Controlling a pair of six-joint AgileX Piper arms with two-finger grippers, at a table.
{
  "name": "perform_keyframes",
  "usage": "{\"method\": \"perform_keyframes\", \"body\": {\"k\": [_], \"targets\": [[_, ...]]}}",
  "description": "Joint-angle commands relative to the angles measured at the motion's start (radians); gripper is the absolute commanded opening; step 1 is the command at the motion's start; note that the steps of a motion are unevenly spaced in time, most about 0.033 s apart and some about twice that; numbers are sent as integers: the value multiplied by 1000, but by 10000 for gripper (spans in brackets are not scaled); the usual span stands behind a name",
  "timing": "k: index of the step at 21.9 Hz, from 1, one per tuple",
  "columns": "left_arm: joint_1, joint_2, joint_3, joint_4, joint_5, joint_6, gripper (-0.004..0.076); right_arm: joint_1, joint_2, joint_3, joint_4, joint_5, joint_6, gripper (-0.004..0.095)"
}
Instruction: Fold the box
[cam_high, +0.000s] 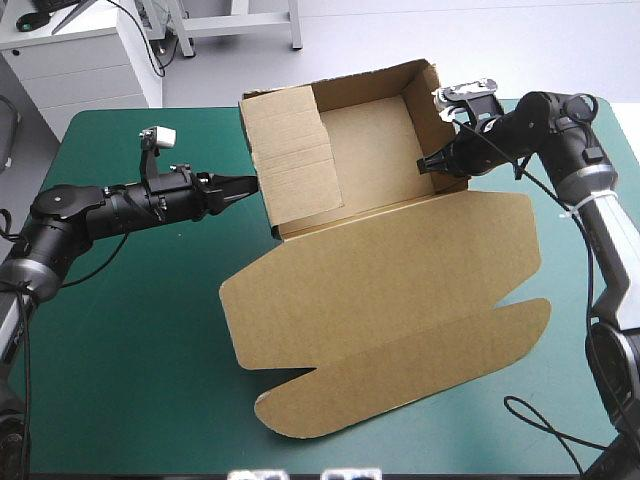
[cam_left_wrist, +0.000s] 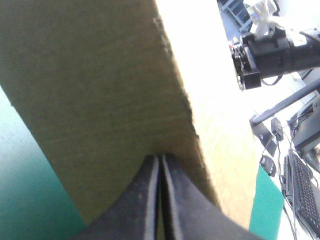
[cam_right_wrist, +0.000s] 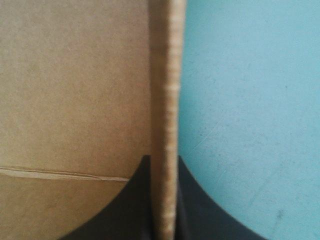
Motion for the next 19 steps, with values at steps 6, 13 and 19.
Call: {"method": "perform_keyframes", "body": {"k": [6,13,19], "targets": [[-6,-39,-32,-64,25,-74,500,0,-47,-31,18,-45,2,-13],[-6,-39,-32,-64,21,-81,531,0,-47,-31,16,-45,24,-13],[-6,-37,-32,-39,7,-97,531,0,-47,-31,16,-45,29,-13]]}}
